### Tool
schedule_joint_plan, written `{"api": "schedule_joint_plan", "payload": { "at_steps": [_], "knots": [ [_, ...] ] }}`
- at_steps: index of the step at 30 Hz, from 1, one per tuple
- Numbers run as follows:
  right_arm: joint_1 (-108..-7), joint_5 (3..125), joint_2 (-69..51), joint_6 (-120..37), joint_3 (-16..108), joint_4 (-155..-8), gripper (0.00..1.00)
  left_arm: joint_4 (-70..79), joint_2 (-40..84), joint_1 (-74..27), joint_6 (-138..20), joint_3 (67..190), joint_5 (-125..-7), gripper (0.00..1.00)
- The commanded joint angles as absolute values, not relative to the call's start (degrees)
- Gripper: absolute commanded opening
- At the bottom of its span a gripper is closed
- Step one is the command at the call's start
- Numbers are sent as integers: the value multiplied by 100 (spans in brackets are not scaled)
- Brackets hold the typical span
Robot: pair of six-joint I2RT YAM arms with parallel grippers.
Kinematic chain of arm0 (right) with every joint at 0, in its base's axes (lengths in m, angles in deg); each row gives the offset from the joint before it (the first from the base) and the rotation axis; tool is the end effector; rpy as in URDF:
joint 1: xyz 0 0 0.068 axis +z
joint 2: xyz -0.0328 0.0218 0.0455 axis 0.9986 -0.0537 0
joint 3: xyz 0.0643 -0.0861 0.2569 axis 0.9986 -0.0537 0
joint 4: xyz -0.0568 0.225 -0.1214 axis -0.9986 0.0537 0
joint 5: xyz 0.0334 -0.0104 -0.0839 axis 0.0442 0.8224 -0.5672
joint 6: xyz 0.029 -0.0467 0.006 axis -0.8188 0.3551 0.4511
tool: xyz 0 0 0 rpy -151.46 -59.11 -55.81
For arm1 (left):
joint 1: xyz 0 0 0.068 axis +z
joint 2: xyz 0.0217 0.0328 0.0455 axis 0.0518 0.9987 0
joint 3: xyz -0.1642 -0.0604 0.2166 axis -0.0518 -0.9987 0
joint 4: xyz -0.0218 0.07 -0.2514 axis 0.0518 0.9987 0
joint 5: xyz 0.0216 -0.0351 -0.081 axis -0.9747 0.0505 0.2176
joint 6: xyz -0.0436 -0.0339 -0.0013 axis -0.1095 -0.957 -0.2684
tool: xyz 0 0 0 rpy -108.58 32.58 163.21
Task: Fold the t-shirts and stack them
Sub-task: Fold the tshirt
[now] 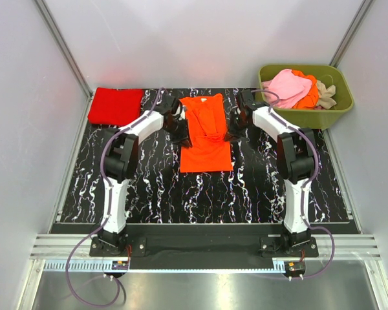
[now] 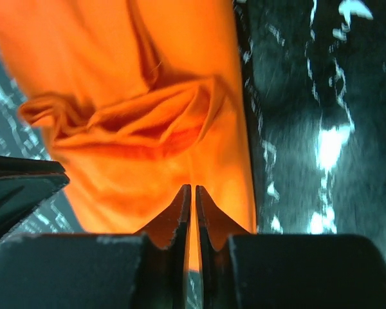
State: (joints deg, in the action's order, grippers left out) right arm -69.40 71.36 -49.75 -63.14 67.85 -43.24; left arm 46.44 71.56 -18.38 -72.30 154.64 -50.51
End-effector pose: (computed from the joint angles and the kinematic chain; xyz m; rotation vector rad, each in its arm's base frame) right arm 0.4366 0.1478 0.1974 0.1810 2.7475 0.5801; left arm 0.4278 -0.1834 0.1801 0.0289 2.8190 -0.7762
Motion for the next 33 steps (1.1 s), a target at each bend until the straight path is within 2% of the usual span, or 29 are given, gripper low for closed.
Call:
{"api": "schedule_joint_plan", "payload": {
  "at_steps": [1, 7, 15, 21, 26, 30, 33],
  "knots": [
    [-6917, 7094, -5365, -6262, 7228, -4432, 12, 4472, 7456, -1690, -7209, 15936, -5268, 25],
    [-7022, 6884, -5823, -6218, 7808, -4353, 13, 4481, 7834, -1488, -7315, 16314, -5479, 24],
    [-7180, 6875, -5919, -6262, 7967, -4335, 14, 4481, 8037, -1435, -7455, 16324, -5576, 23],
    [-7198, 7033, -6025, -6210, 8186, -4309, 15, 4490, 7888, -1426, -7499, 16341, -5524, 24],
    [-7189, 7155, -5578, -6192, 7941, -4221, 16, 4499, 7361, -1426, -7403, 16385, -5417, 29],
    [-7189, 7323, -5261, -6000, 7660, -4168, 22, 4569, 7158, -1417, -7158, 16385, -5348, 33],
    [-7189, 7629, -5173, -5335, 7502, -4168, 34, 4701, 7254, -1400, -6833, 16447, -5242, 37]
  ]
}}
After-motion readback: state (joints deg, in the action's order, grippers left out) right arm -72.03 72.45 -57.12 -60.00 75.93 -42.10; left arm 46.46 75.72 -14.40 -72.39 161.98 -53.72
